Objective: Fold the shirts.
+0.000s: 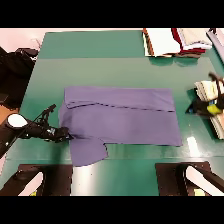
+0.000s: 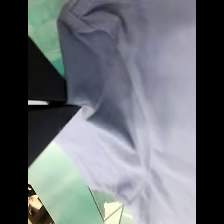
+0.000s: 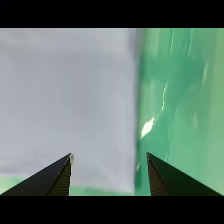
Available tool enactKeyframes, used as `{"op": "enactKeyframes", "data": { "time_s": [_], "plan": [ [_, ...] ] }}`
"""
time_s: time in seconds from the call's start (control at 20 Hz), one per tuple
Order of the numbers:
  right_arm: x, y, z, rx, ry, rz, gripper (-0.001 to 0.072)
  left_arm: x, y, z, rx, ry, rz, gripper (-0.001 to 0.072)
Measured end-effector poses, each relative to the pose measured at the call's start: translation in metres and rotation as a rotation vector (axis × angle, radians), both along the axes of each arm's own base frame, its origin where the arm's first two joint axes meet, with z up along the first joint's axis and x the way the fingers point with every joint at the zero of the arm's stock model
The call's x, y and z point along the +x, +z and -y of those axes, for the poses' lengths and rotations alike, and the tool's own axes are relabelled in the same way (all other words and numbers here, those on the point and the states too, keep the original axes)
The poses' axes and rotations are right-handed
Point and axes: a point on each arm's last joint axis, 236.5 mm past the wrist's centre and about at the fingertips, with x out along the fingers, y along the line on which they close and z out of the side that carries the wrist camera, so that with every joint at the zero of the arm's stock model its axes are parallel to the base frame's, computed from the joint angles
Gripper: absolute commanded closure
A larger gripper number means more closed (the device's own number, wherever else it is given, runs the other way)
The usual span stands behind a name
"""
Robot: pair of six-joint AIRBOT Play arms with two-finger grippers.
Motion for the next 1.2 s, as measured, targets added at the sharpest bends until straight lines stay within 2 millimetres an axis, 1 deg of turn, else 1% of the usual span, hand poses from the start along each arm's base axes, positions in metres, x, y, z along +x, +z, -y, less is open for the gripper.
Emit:
{"op": "enactKeyframes", "data": {
  "time_s": [0.1, 0.2, 0.25, 0.3, 0.35, 0.45, 0.5, 0.55, 0.6, 0.65, 0.7, 0.8, 0.9, 1.1, 1.2],
  "plan": [
    [-0.04, -0.034, 0.008, 0.045, -0.086, -0.109, 0.0212, 0.005, 0.005, -0.001, 0.004, -0.007, 0.023, 0.0683],
    [-0.073, -0.062, 0.005, 0.103, -0.148, -0.202, 0.0214, 0.008, 0.008, -0.001, 0.007, -0.01, 0.036, 0.0683],
    [-0.084, -0.073, 0.001, 0.131, -0.168, -0.234, 0.024, 0.01, 0.009, -0.002, 0.008, -0.01, 0.043, 0.0683],
    [-0.093, -0.082, -0.004, 0.163, -0.184, -0.26, 0.0265, 0.011, 0.009, -0.002, 0.009, -0.01, 0.046, 0.0684],
    [-0.097, -0.09, -0.01, 0.188, -0.194, -0.271, 0.0264, 0.013, 0.01, -0.002, 0.011, -0.007, 0.054, 0.0683],
    [-0.099, -0.097, -0.023, 0.247, -0.2, -0.283, 0.0271, 0.014, 0.01, -0.002, 0.013, -0.006, 0.06, 0.0683],
    [-0.097, -0.099, -0.03, 0.268, -0.19, -0.282, 0.037, 0.015, 0.01, -0.003, 0.014, -0.006, 0.062, 0.0684],
    [-0.092, -0.101, -0.034, 0.27, -0.177, -0.267, 0.0507, 0.015, 0.01, -0.003, 0.014, -0.006, 0.062, 0.0684],
    [-0.084, -0.102, -0.036, 0.263, -0.161, -0.245, 0.0577, 0.014, 0.01, -0.003, 0.015, -0.008, 0.061, 0.0685],
    [-0.077, -0.101, -0.037, 0.245, -0.136, -0.221, 0.0615, 0.012, 0.01, -0.003, 0.016, -0.015, 0.055, 0.0686],
    [-0.069, -0.098, -0.038, 0.227, -0.109, -0.19, 0.0691, 0.01, 0.011, -0.003, 0.019, -0.028, 0.047, 0.0686],
    [-0.058, -0.085, -0.046, 0.208, -0.047, -0.139, 0.0696, 0.004, 0.015, -0.005, 0.031, -0.06, 0.036, 0.0687],
    [-0.053, -0.07, -0.05, 0.18, 0.007, -0.098, 0.0697, -0.002, 0.021, -0.009, 0.055, -0.086, 0.052, 0.0687],
    [-0.069, -0.042, -0.049, 0.104, 0.098, -0.078, 0.0697, -0.021, 0.042, -0.016, 0.095, -0.097, 0.091, 0.0686],
    [-0.077, -0.032, -0.045, 0.061, 0.118, -0.063, 0.0697, -0.032, 0.052, -0.017, 0.101, -0.103, 0.089, 0.0686]
  ]
}}
